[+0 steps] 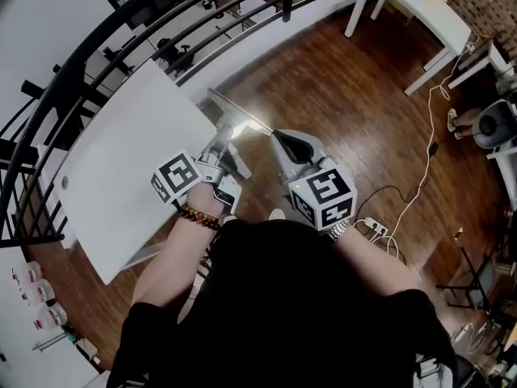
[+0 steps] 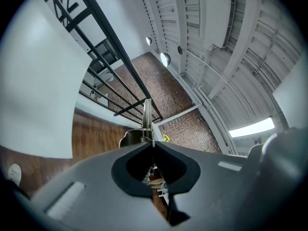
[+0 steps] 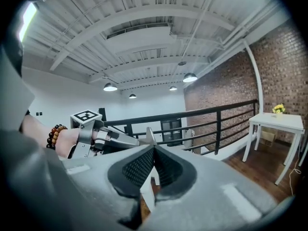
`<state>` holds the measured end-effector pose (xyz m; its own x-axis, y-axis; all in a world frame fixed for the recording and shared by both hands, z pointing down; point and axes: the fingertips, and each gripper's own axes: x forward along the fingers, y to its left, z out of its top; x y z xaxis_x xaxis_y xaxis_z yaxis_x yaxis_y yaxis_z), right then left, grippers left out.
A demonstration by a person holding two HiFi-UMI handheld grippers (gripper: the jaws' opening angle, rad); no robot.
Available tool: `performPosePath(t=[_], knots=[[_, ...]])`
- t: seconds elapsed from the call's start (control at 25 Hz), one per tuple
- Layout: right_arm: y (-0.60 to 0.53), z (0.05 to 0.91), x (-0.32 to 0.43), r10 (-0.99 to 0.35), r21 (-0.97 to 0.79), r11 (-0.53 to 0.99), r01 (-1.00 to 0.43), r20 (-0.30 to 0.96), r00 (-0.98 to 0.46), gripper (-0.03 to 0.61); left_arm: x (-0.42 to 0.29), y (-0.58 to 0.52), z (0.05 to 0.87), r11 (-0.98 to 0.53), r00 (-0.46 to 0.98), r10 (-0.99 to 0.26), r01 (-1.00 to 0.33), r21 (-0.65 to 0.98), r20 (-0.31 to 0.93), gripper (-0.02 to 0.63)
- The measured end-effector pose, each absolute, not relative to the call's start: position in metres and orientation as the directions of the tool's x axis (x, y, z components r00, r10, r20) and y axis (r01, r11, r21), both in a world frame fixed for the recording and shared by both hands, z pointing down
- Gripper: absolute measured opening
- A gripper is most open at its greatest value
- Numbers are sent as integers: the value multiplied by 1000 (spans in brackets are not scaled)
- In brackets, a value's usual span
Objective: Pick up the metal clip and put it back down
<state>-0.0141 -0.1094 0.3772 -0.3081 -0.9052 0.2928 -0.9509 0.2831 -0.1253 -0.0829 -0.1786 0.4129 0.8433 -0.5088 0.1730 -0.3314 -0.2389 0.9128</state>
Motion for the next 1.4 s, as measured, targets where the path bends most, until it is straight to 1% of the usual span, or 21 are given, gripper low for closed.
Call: performPosePath(t=[0.44,0.76,1.0,1.24,1.4], knots=[[-80,376,107,-954,-117,48,-992,289,-80,-8,50,-167,410,-296,938,-315,-243,924,146,20],[-75,368,176,-956,-95,-103,-990,284,73,-8,116,-174,409,-300,972,-202,-180,937,122,20],[-87,372,243,-949,-89,-150,-985,293,118,-8,184,-186,413,-293,983,-151,-149,944,109,20],[-105,377,303,-938,-74,-161,-984,321,129,-8,249,-206,417,-268,986,-133,-131,954,98,20],[-124,374,340,-937,-65,-174,-983,317,145,-8,291,-225,412,-276,991,-104,-112,955,86,20]])
